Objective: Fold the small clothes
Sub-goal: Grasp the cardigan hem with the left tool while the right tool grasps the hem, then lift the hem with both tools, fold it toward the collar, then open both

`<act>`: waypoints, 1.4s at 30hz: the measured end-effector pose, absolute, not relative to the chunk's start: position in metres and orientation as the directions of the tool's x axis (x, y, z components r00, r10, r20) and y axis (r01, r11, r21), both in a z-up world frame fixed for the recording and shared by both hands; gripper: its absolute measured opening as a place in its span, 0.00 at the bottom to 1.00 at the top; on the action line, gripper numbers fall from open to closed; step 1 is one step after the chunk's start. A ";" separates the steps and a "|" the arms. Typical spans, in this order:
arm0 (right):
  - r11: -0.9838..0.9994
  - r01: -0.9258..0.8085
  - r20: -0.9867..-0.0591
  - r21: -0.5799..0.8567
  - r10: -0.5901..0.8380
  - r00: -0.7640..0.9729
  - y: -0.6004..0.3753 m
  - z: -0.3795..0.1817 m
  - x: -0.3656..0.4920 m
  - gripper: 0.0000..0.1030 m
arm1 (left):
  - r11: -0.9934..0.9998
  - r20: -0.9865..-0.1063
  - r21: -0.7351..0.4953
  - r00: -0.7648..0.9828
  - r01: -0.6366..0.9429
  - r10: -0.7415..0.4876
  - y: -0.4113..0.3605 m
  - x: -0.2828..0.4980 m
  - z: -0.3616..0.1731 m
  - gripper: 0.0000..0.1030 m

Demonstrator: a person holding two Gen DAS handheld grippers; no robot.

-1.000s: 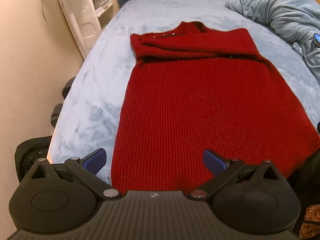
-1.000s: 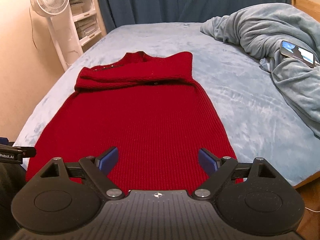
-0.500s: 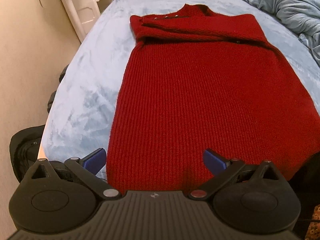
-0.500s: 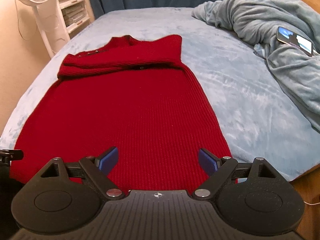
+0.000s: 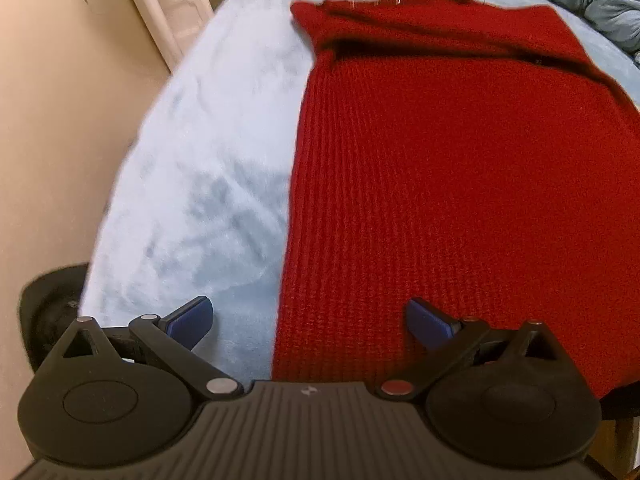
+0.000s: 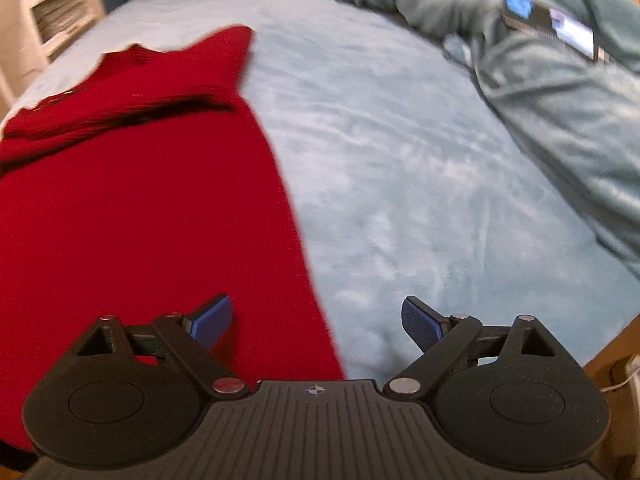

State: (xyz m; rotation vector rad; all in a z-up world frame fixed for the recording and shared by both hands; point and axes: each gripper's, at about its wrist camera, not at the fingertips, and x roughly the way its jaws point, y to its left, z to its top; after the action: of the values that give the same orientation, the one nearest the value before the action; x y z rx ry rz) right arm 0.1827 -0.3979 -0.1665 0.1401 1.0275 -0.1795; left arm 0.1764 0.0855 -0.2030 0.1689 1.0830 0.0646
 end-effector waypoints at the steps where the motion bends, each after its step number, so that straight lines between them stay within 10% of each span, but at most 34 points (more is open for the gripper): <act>1: 0.972 0.227 -0.870 0.053 -0.067 0.488 -0.404 -0.173 0.186 0.89 | 0.990 -0.880 0.136 0.462 0.025 0.109 0.091 0.178 -0.206 1.00; 15: 0.907 0.150 -0.870 0.392 0.313 0.381 -0.408 -0.198 0.167 0.85 | 0.990 -0.939 -0.074 0.325 0.118 -0.109 0.104 0.179 -0.210 1.00; 16: 0.918 0.125 -0.871 0.377 0.306 0.384 -0.401 -0.195 0.164 0.79 | 0.989 -0.941 -0.086 0.315 0.118 -0.119 0.102 0.178 -0.208 0.92; 18: 0.930 0.109 -0.880 0.351 0.287 0.379 -0.393 -0.193 0.158 0.29 | 0.988 -0.937 -0.077 0.329 0.136 -0.118 0.098 0.173 -0.200 0.67; 20: 0.906 0.147 -0.864 0.398 0.316 0.391 -0.395 -0.189 0.154 0.20 | 0.981 -0.928 -0.136 0.329 0.139 -0.176 0.101 0.171 -0.191 0.21; 42: 0.862 0.145 -0.765 0.486 0.339 0.548 -0.398 -0.090 0.037 0.17 | 0.957 -0.867 -0.228 0.411 0.177 -0.282 0.117 0.064 -0.105 0.19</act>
State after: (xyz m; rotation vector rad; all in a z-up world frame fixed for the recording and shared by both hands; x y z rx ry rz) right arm 0.0369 -0.3981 -0.0899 0.5416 0.9973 0.1221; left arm 0.0642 0.1170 -0.1052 -0.1060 1.1105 -0.2899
